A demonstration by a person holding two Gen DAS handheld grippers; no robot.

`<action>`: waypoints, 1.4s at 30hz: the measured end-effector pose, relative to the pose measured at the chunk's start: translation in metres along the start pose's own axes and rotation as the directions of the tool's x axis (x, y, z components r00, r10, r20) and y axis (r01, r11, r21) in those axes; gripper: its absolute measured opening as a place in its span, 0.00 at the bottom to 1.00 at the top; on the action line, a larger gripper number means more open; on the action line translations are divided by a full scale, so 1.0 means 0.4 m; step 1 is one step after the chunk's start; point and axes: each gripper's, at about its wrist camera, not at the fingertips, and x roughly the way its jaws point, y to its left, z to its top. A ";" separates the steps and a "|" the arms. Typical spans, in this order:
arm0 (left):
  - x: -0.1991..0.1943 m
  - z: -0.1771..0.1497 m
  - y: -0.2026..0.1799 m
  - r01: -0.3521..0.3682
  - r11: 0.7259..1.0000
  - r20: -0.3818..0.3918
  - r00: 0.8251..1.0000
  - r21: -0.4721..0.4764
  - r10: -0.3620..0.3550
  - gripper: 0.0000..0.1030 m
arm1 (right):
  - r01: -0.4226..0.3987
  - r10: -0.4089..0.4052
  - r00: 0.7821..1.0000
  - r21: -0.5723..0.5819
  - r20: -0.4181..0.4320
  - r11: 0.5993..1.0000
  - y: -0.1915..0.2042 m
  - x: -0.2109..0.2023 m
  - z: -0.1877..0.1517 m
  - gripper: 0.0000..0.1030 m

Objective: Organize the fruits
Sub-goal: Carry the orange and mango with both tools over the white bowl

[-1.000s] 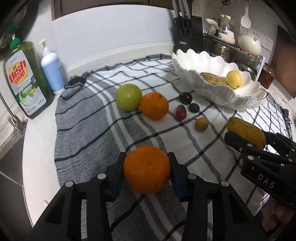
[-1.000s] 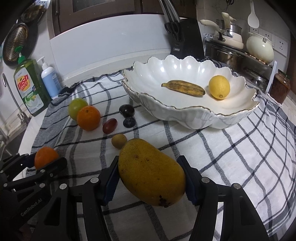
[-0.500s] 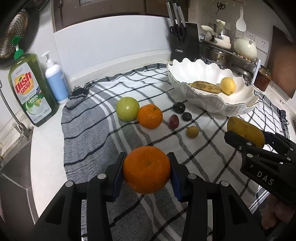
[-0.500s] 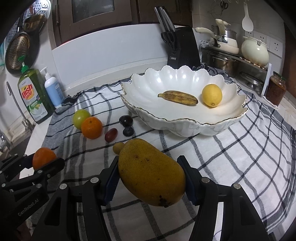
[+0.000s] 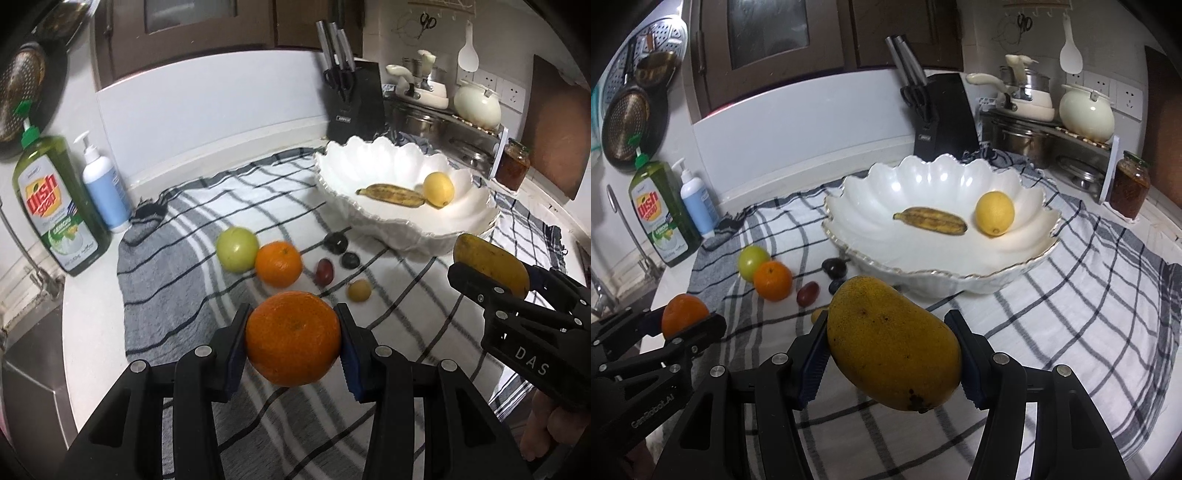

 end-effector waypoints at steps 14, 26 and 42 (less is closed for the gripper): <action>0.023 0.135 -0.107 0.063 0.996 0.056 0.996 0.057 -0.066 0.42 | 0.066 -0.069 0.996 0.050 0.058 0.997 -0.113 -0.024 0.090 0.59; 0.075 0.244 -0.164 0.091 0.993 0.080 0.992 0.081 -0.097 0.42 | 0.112 -0.118 0.988 0.073 0.096 0.991 -0.185 -0.003 0.179 0.59; 0.228 0.329 -0.202 0.106 0.991 0.035 0.993 0.084 -0.110 0.42 | 0.119 -0.125 0.991 0.104 0.057 0.987 -0.250 0.116 0.237 0.59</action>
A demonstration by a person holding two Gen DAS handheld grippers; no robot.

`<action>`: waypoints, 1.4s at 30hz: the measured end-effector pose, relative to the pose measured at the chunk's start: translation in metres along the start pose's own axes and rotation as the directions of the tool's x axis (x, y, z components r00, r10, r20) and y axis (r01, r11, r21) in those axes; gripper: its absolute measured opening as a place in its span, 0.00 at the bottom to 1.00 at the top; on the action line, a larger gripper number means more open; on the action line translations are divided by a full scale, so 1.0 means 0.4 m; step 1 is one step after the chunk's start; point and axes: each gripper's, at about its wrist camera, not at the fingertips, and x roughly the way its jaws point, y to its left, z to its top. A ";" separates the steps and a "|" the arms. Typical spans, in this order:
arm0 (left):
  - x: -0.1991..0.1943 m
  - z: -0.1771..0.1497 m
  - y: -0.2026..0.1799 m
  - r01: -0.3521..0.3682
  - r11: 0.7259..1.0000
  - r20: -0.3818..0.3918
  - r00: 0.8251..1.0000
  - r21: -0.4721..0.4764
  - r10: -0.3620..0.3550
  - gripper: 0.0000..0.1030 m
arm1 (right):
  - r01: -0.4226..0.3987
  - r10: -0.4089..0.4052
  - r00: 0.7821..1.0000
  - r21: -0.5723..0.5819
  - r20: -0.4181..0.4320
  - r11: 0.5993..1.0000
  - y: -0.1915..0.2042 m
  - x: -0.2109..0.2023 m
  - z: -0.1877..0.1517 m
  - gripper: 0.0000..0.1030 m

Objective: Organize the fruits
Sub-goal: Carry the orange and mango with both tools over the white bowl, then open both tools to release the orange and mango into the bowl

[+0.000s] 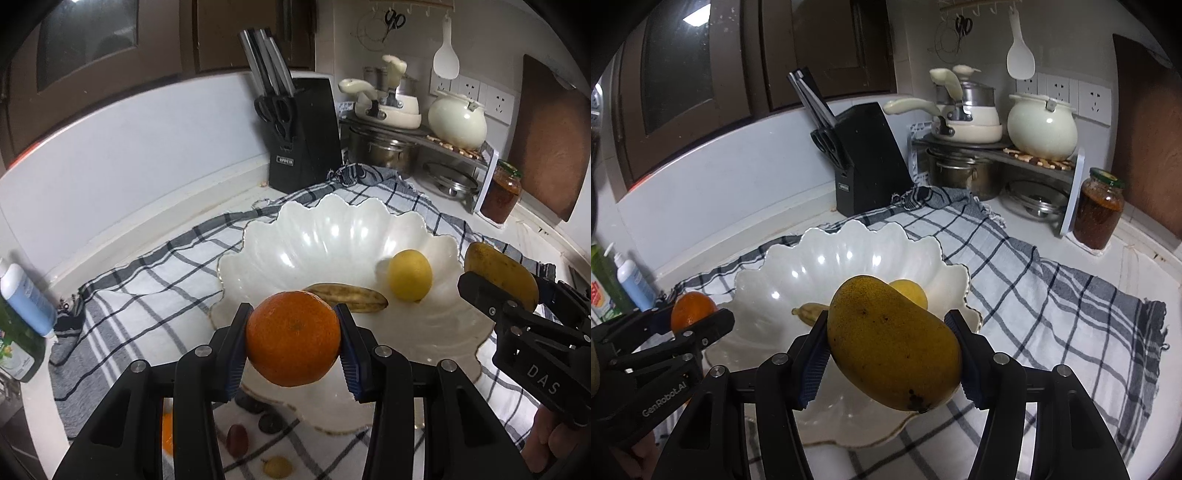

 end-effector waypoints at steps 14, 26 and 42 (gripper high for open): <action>0.099 -0.011 -0.014 0.018 1.000 -0.080 0.997 0.019 -0.016 0.49 | 0.011 -0.009 0.997 0.029 -0.075 1.000 -0.021 0.087 -0.011 0.60; 0.068 -0.016 0.021 -0.036 0.999 -0.052 0.998 -0.003 0.036 0.76 | 0.102 -0.102 0.994 0.006 -0.051 0.995 -0.013 0.068 -0.014 0.91; -0.048 -0.030 0.051 -0.058 0.998 0.010 0.998 -0.031 0.058 0.81 | 0.116 -0.116 0.993 -0.001 -0.001 0.993 0.022 -0.035 -0.006 0.92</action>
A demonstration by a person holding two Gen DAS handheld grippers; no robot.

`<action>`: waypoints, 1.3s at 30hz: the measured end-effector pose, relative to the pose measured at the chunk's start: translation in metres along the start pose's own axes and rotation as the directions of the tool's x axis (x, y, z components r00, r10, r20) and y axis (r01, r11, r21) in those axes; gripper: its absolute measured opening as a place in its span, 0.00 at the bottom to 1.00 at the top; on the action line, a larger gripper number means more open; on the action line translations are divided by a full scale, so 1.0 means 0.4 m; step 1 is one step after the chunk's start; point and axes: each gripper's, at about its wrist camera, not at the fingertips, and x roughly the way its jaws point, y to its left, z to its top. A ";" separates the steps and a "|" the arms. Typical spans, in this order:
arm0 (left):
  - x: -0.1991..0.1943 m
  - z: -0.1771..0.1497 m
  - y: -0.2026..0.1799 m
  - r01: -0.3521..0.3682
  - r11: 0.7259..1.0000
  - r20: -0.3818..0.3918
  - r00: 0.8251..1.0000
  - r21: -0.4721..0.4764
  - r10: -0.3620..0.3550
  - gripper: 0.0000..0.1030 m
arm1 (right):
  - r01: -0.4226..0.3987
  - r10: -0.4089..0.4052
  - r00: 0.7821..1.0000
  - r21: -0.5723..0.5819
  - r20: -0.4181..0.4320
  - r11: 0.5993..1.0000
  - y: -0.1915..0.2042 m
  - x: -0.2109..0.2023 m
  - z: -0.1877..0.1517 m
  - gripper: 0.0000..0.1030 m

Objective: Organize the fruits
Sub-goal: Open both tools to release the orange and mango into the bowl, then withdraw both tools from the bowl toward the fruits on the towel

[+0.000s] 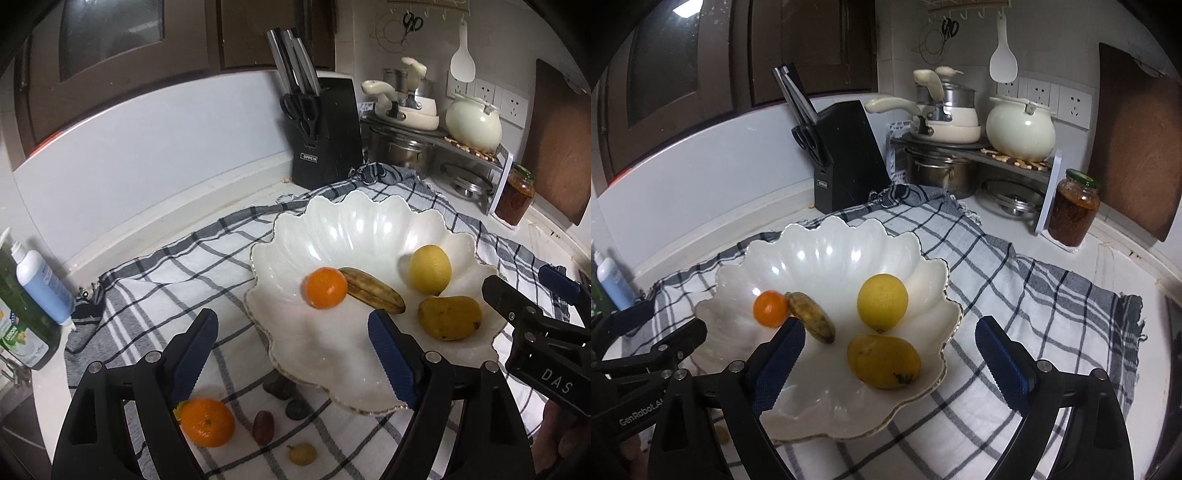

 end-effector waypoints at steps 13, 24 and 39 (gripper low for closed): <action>-0.092 -0.030 0.029 -0.008 1.000 0.038 0.999 -0.015 0.009 0.82 | -0.014 0.015 0.999 -0.015 0.033 1.000 0.030 -0.088 -0.018 0.91; -0.144 -0.067 0.072 -0.029 0.999 0.050 0.998 -0.038 0.031 0.82 | -0.034 0.036 0.998 -0.040 0.048 0.999 0.075 -0.134 -0.044 0.92; -0.192 -0.140 0.143 -0.058 0.995 0.045 0.997 -0.077 0.061 0.82 | -0.119 0.125 0.990 -0.103 0.057 0.988 0.160 -0.173 -0.091 0.91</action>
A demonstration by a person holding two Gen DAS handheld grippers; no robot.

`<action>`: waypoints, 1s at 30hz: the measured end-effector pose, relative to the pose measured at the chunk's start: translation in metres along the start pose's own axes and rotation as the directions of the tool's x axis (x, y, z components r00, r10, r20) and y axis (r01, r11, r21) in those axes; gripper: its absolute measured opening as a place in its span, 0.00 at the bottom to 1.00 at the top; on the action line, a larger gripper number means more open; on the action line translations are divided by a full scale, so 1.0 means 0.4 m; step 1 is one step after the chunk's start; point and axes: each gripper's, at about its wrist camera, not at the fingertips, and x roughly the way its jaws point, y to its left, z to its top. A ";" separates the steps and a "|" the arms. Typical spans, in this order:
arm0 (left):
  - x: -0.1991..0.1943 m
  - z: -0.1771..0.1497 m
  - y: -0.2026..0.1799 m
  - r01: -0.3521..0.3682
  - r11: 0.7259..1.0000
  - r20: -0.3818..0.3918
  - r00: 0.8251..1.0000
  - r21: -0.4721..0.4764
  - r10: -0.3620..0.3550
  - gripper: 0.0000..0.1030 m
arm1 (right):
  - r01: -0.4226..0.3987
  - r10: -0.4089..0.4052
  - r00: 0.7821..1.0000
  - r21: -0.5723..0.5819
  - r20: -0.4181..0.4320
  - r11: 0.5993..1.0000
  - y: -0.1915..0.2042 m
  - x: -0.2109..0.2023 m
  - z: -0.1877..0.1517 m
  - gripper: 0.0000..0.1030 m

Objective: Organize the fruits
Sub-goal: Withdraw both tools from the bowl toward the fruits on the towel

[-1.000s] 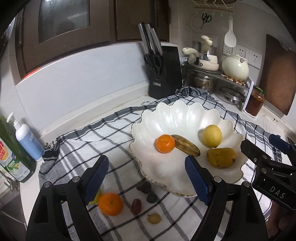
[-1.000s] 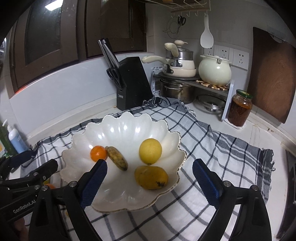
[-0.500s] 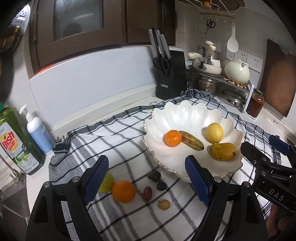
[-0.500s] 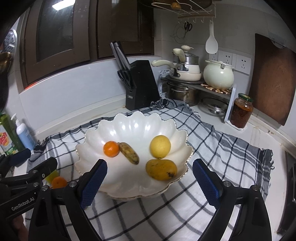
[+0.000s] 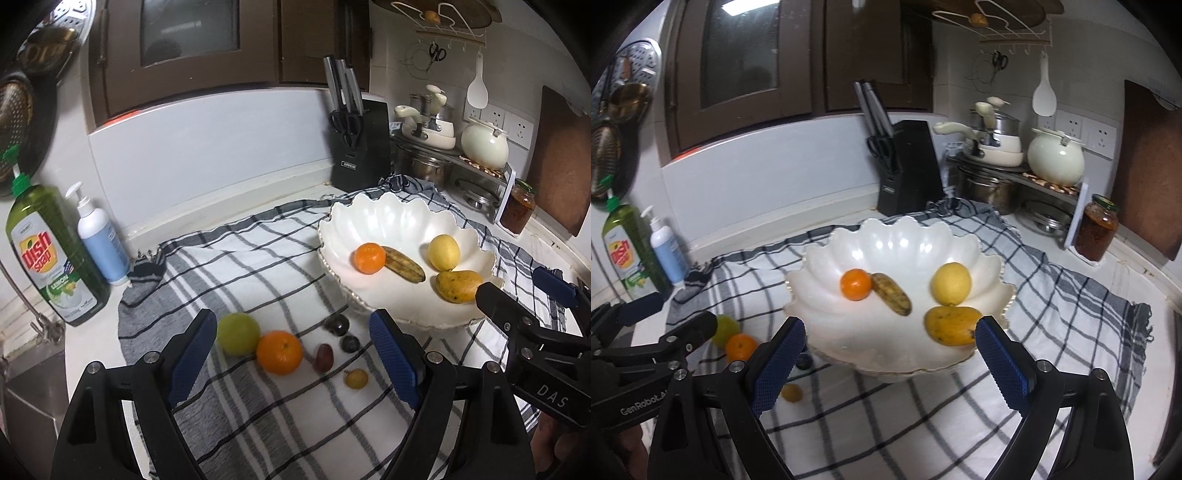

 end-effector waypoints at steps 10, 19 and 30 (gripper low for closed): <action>-0.017 -0.058 0.069 -0.040 0.999 -0.008 0.999 -0.030 0.039 0.84 | -0.048 0.046 0.998 -0.035 -0.033 0.998 0.072 0.013 -0.043 0.84; -0.003 -0.106 0.116 -0.066 0.997 -0.039 0.997 -0.050 0.064 0.84 | -0.091 0.084 0.993 -0.090 -0.077 0.992 0.131 0.045 -0.089 0.77; 0.045 -0.150 0.149 -0.096 0.993 -0.078 0.993 -0.068 0.091 0.84 | -0.169 0.145 0.973 -0.126 -0.178 0.978 0.190 0.123 -0.148 0.55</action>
